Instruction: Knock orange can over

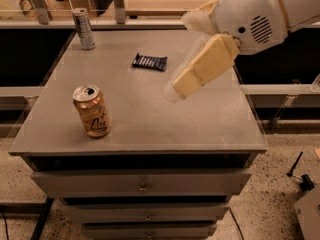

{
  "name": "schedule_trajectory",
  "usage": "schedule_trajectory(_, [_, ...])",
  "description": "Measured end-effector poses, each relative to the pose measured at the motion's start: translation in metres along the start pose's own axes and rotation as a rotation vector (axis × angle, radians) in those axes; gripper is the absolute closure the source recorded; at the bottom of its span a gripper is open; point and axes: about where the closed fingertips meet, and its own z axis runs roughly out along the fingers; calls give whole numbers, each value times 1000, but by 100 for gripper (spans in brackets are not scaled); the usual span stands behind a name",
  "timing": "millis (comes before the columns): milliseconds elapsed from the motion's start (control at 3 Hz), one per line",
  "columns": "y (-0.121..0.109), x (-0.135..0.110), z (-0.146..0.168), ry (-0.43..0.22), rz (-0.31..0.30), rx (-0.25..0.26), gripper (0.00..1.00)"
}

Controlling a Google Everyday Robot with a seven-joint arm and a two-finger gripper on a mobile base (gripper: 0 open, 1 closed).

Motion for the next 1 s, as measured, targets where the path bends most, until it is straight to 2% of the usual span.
schedule_trajectory(333, [-31, 4, 37, -45, -18, 48, 0])
schedule_trajectory(667, [-56, 12, 70, -107, -31, 48, 0])
schedule_trajectory(1000, [-73, 27, 95, -150, -38, 23, 0])
